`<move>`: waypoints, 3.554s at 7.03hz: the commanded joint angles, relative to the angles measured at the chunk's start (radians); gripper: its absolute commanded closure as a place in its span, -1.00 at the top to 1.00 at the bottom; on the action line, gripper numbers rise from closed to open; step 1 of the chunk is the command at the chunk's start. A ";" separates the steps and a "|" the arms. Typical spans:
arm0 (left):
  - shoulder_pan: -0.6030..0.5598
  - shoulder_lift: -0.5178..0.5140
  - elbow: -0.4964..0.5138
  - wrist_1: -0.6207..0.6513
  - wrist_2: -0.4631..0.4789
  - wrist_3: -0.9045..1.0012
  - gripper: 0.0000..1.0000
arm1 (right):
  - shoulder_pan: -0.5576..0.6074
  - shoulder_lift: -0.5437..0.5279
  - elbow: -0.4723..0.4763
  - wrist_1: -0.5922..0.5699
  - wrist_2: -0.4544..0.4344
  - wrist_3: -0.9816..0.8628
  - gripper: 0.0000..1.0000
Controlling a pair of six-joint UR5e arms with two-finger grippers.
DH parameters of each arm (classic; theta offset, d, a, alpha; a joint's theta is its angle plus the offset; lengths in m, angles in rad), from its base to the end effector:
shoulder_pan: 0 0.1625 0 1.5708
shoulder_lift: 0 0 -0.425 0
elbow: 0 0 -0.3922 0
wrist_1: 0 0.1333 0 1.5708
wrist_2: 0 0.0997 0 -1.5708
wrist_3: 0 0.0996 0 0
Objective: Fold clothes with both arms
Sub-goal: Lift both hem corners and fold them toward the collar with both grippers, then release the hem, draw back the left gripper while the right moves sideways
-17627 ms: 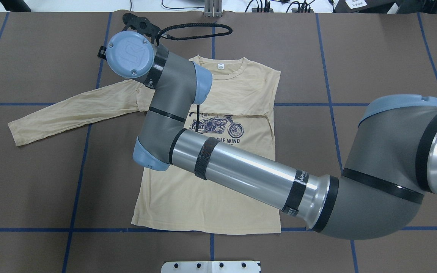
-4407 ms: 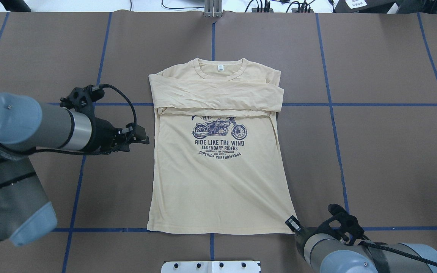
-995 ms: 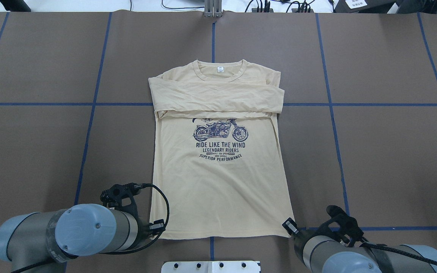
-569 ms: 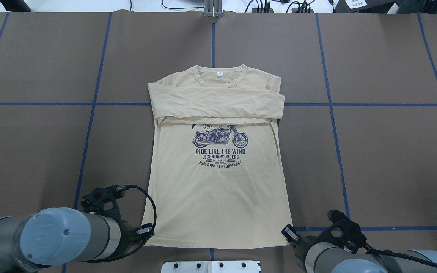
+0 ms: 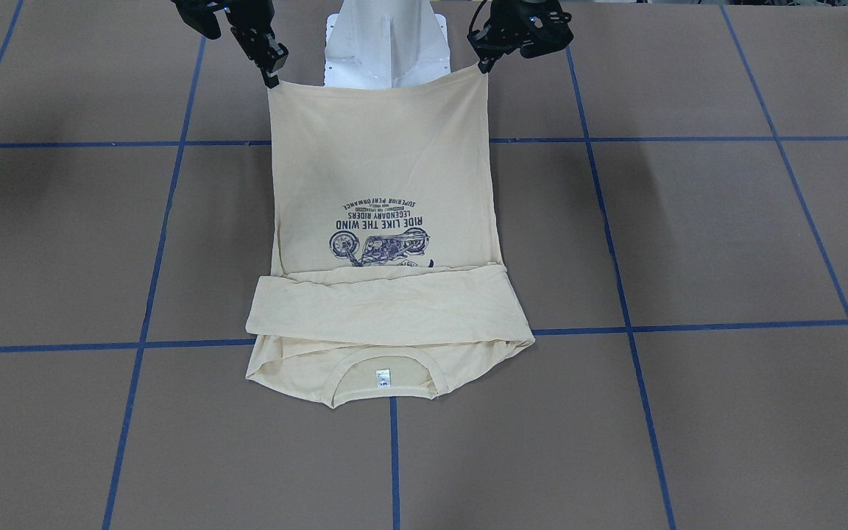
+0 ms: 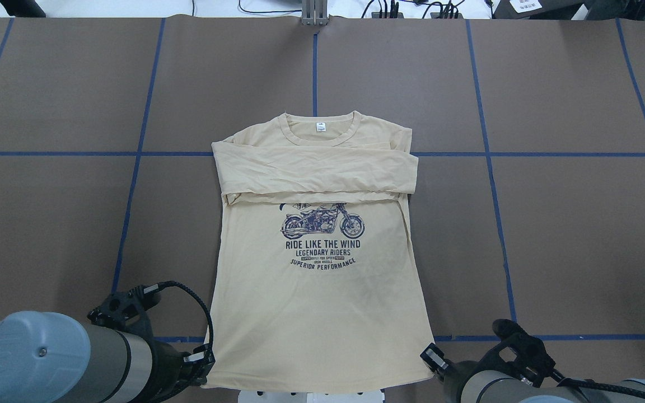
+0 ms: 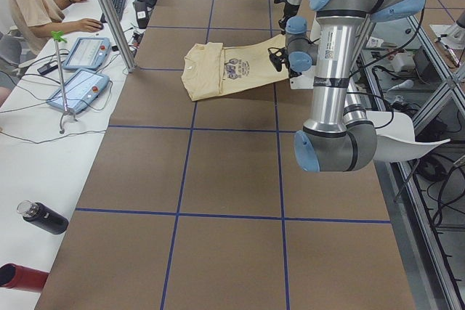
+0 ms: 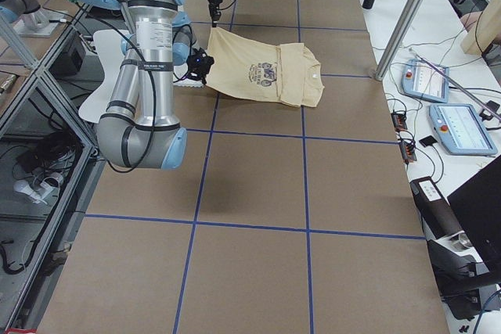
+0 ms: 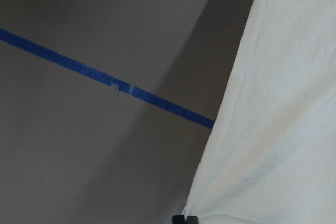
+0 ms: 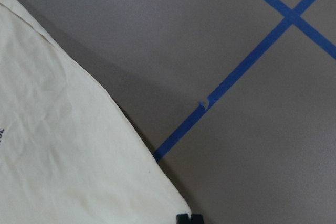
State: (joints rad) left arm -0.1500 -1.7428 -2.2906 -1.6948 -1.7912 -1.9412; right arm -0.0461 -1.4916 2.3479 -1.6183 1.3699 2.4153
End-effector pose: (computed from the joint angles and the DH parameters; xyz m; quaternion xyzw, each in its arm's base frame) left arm 0.4324 -0.1781 0.2425 -0.1487 0.4699 -0.1717 0.8530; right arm -0.4366 -0.1332 0.2851 -0.0854 -0.3930 0.3919 0.8274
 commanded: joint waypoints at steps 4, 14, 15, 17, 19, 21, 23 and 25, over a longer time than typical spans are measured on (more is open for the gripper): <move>-0.251 -0.168 0.196 -0.011 -0.007 0.166 -1.00 | 0.430 0.242 -0.200 -0.003 0.304 -0.261 -1.00; -0.580 -0.383 0.777 -0.356 -0.068 0.427 -1.00 | 0.775 0.594 -0.964 0.273 0.382 -0.447 -1.00; -0.582 -0.400 0.839 -0.427 -0.031 0.424 -1.00 | 0.775 0.622 -1.017 0.276 0.365 -0.467 -1.00; -0.614 -0.425 0.867 -0.459 -0.030 0.429 -1.00 | 0.778 0.634 -1.038 0.275 0.363 -0.498 -1.00; -0.626 -0.434 0.876 -0.457 -0.030 0.432 -1.00 | 0.796 0.642 -1.044 0.273 0.363 -0.536 -1.00; -0.625 -0.452 0.934 -0.462 -0.016 0.430 -1.00 | 0.795 0.648 -1.064 0.278 0.363 -0.535 -1.00; -0.623 -0.452 0.944 -0.462 -0.016 0.429 -1.00 | 0.793 0.665 -1.091 0.278 0.363 -0.539 -0.13; -0.623 -0.452 0.944 -0.463 -0.016 0.430 -0.37 | 0.793 0.708 -1.119 0.278 0.365 -0.527 0.47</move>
State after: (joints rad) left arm -0.7732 -2.1950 -1.3472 -2.1578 -1.8072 -1.5115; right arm 0.7471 -0.8038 1.2400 -1.3407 1.7337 1.8807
